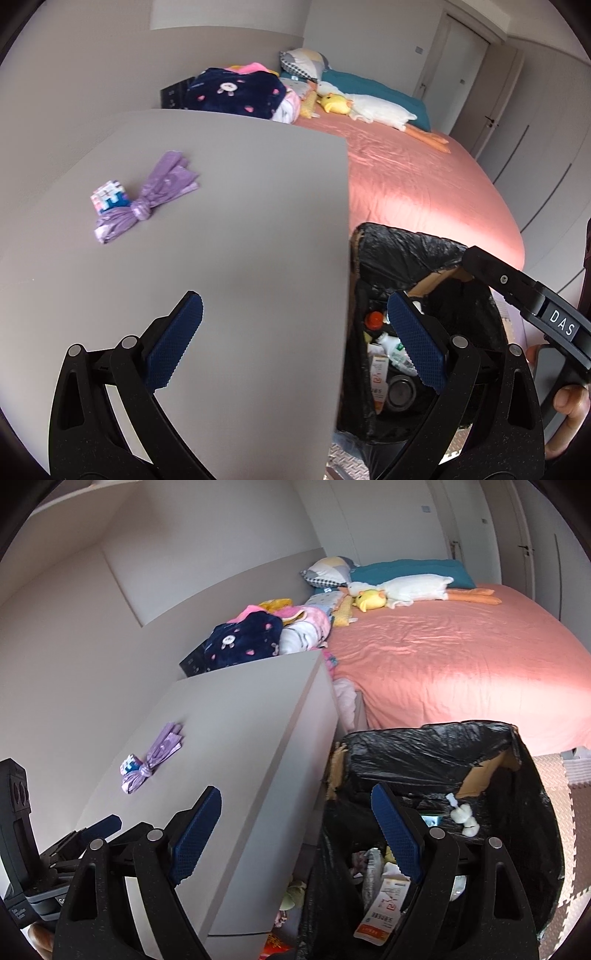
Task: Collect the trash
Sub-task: 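Move both tools back to the desk toward the purple bag and cube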
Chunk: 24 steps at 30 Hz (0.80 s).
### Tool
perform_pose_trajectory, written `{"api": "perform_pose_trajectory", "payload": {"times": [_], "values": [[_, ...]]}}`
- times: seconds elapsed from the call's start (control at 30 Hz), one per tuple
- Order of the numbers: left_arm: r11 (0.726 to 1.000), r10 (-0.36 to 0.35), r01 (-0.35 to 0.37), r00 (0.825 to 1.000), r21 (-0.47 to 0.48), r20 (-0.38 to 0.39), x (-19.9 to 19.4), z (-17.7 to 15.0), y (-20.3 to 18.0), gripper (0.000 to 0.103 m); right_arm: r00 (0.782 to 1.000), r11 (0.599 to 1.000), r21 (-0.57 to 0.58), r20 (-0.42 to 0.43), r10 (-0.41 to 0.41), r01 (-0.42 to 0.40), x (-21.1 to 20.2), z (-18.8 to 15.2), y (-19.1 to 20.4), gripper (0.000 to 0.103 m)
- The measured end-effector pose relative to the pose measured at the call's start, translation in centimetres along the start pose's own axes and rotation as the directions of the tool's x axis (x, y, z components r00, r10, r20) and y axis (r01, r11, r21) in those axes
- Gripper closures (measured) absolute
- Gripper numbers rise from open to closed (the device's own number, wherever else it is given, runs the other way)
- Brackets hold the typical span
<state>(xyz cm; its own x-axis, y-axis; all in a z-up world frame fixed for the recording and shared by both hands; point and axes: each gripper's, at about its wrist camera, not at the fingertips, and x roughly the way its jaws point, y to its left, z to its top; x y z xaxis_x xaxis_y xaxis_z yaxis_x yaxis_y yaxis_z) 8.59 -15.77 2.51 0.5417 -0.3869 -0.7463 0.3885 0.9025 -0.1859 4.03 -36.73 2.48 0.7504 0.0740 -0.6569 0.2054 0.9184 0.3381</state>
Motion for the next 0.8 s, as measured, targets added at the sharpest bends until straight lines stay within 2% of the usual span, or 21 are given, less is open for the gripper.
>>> {"api": "perform_pose_trajectory", "payload": {"times": [0.1, 0.33, 0.6, 0.8], "values": [[1.0, 0.018, -0.018, 1.0, -0.023, 0.006, -0.2, 0.0, 1.8, 0.006, 1.0, 0.999, -0.031, -0.022, 0.016, -0.017, 1.2, -0.1, 2.0, 0.019], [0.994, 0.094, -0.093, 0.995, -0.056, 0.026, -0.4, 0.1, 6.3, 0.006, 0.995, 0.994, -0.082, -0.083, 0.059, -0.066, 4.2, 0.0, 6.5, 0.029], [0.98, 0.147, -0.143, 0.989, -0.138, 0.02, 0.3, 0.7, 12.3, 0.006, 0.985, 0.985, -0.125, -0.138, 0.101, -0.119, 7.8, 0.4, 11.6, 0.03], [0.965, 0.164, -0.155, 0.986, -0.211, 0.026, 0.6, 1.9, 16.8, 0.006, 0.976, 0.977, -0.15, -0.178, 0.124, -0.151, 10.7, 0.9, 15.4, 0.03]]}}
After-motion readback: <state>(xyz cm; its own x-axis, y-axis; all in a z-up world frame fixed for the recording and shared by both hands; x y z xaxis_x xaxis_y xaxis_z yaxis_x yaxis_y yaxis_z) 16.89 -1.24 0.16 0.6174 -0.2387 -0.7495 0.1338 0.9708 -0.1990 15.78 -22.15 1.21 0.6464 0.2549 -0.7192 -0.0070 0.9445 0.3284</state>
